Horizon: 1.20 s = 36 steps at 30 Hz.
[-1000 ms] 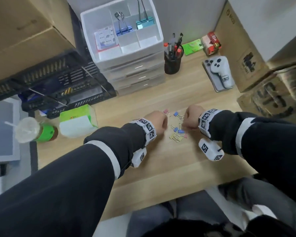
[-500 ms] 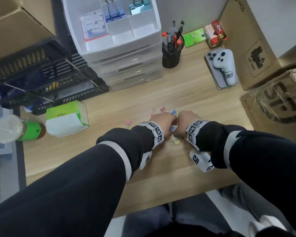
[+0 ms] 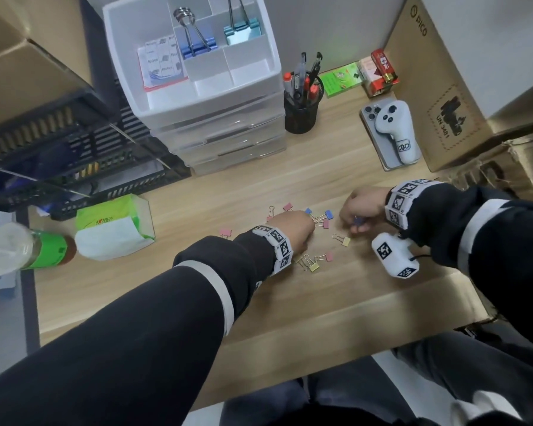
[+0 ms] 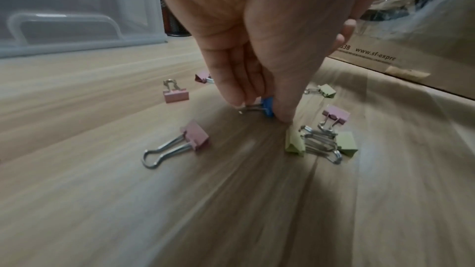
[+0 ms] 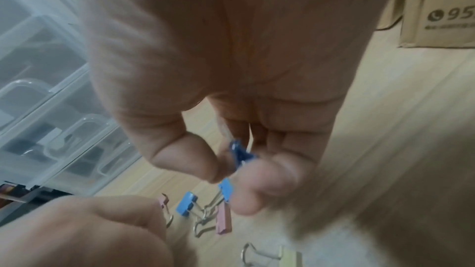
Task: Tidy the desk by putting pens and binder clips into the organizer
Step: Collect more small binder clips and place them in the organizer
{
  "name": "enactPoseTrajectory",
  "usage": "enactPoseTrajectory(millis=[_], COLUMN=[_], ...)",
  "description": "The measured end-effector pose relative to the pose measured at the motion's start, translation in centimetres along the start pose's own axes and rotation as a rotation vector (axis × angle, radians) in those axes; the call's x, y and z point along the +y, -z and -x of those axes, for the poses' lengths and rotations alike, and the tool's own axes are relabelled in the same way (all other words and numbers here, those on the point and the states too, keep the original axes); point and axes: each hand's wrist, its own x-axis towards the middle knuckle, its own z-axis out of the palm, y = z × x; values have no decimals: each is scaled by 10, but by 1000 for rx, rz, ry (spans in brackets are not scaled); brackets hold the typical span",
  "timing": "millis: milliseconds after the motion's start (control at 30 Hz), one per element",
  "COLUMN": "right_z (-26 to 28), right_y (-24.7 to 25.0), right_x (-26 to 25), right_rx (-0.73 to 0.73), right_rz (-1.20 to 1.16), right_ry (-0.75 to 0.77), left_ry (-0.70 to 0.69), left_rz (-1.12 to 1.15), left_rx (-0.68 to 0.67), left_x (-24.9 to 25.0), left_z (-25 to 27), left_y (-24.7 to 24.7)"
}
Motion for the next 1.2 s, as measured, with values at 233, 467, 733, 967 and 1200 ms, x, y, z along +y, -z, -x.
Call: enactPoseTrajectory(millis=[233, 467, 733, 967, 1200], right_z=[-17, -18, -25, -28, -21], right_y=[-5, -15, -21, -12, -16], right_x=[-7, 1, 13, 12, -11], right_rx=[136, 196, 270, 242, 88], right_rz=[85, 422, 486, 197, -180], right_ry=[250, 390, 404, 344, 311], left_ry=[25, 42, 53, 52, 165], left_rz=[100, 313, 68, 4, 134], left_rx=[245, 277, 151, 156, 256], left_x=[-16, -26, -26, -20, -31], left_z=[8, -6, -23, -29, -4], left_y=[9, 12, 12, 18, 35])
